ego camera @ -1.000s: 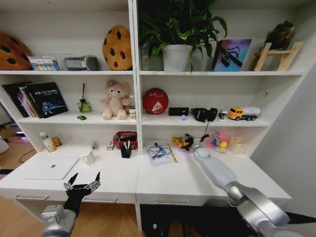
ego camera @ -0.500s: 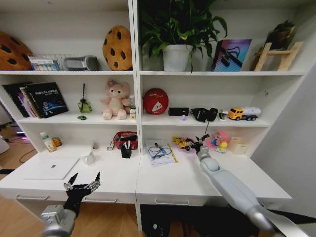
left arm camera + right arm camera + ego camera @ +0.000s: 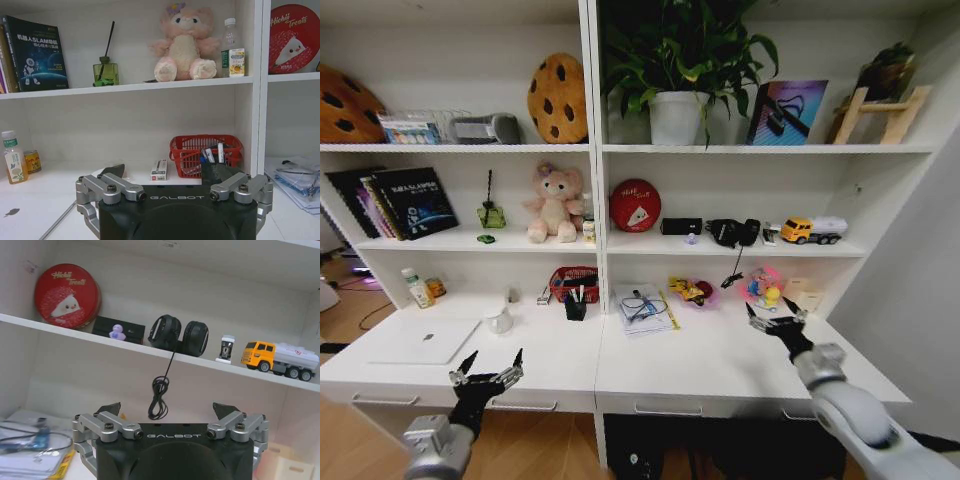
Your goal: Organize the objects on the table.
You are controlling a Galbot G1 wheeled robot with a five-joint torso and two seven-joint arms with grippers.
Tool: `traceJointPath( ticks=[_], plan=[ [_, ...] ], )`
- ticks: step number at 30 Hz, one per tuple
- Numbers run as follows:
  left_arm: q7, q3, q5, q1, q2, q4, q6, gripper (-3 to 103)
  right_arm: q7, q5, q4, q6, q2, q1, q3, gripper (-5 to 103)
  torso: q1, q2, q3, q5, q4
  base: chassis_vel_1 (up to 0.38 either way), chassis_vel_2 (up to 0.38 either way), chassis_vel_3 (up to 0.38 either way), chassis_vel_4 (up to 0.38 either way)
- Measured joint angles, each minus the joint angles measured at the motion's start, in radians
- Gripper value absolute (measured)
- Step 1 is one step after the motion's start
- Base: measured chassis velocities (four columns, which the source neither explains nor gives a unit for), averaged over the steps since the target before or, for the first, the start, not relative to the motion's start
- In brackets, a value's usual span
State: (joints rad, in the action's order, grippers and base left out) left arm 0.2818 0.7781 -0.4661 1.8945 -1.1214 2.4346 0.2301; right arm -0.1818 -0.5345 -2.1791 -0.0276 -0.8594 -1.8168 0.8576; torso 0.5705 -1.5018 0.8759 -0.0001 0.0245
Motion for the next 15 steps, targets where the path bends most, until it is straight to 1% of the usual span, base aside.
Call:
traceJointPath(
  ticks=[1, 2, 4, 6, 7, 8, 9, 11, 12, 14, 15],
  plan=[
    [0.0, 0.0, 0.0, 0.0, 0.0, 0.0, 0.0, 100, 0.0, 0.023, -0.046, -0.005, -0.042, -0.05, 0.006, 100, 0.0, 0.0, 0.0, -0.0002, -0.0005, 0.0, 0.0, 0.0, 0.0],
    [0.0, 0.0, 0.0, 0.0, 0.0, 0.0, 0.0, 100, 0.0, 0.023, -0.046, -0.005, -0.042, -0.05, 0.006, 100, 0.0, 0.0, 0.0, -0.0002, -0.0005, 0.0, 0.0, 0.0, 0.0],
    [0.0, 0.0, 0.0, 0.0, 0.0, 0.0, 0.0, 100, -0.014, 0.088, -0.116, -0.008, -0.131, -0.114, -0.015, 100, 0.0, 0.0, 0.0, -0.0001, -0.0007, 0.0, 0.0, 0.0, 0.0],
    [0.0, 0.0, 0.0, 0.0, 0.0, 0.0, 0.0, 100, -0.015, 0.091, -0.119, -0.008, -0.135, -0.115, -0.016, 100, 0.0, 0.0, 0.0, -0.0002, -0.0007, 0.0, 0.0, 0.0, 0.0],
    [0.0, 0.0, 0.0, 0.0, 0.0, 0.0, 0.0, 100, -0.057, 0.19, -0.176, -0.003, -0.249, -0.143, -0.07, 100, 0.0, 0.0, 0.0, 0.0, -0.0009, 0.0, 0.0, 0.0, 0.0],
    [0.0, 0.0, 0.0, 0.0, 0.0, 0.0, 0.0, 100, -0.057, 0.19, -0.176, -0.003, -0.249, -0.143, -0.07, 100, 0.0, 0.0, 0.0, 0.0, -0.0009, 0.0, 0.0, 0.0, 0.0],
    [0.0, 0.0, 0.0, 0.0, 0.0, 0.0, 0.0, 100, -0.069, 0.237, -0.206, -0.001, -0.308, -0.165, -0.092, 100, 0.0, 0.0, 0.0, 0.0003, -0.0008, 0.0, 0.0, 0.0, 0.0],
    [0.0, 0.0, 0.0, 0.0, 0.0, 0.0, 0.0, 100, -0.079, 0.293, -0.231, -0.009, -0.37, -0.199, -0.112, 100, 0.0, 0.0, 0.0, -0.0002, -0.0005, 0.0, 0.0, 0.0, 0.0],
    [0.0, 0.0, 0.0, 0.0, 0.0, 0.0, 0.0, 100, -0.079, 0.293, -0.231, -0.009, -0.37, -0.199, -0.112, 100, 0.0, 0.0, 0.0, -0.0002, -0.0005, 0.0, 0.0, 0.0, 0.0],
    [0.0, 0.0, 0.0, 0.0, 0.0, 0.0, 0.0, 100, -0.087, 0.342, -0.245, -0.043, -0.417, -0.232, -0.123, 100, 0.0, 0.0, 0.0, -0.0002, -0.0005, 0.0, 0.0, 0.0, 0.0],
    [0.0, 0.0, 0.0, 0.0, 0.0, 0.0, 0.0, 100, -0.087, 0.342, -0.245, -0.043, -0.417, -0.232, -0.123, 100, 0.0, 0.0, 0.0, -0.0002, -0.0005, 0.0, 0.0, 0.0, 0.0]
  ],
)
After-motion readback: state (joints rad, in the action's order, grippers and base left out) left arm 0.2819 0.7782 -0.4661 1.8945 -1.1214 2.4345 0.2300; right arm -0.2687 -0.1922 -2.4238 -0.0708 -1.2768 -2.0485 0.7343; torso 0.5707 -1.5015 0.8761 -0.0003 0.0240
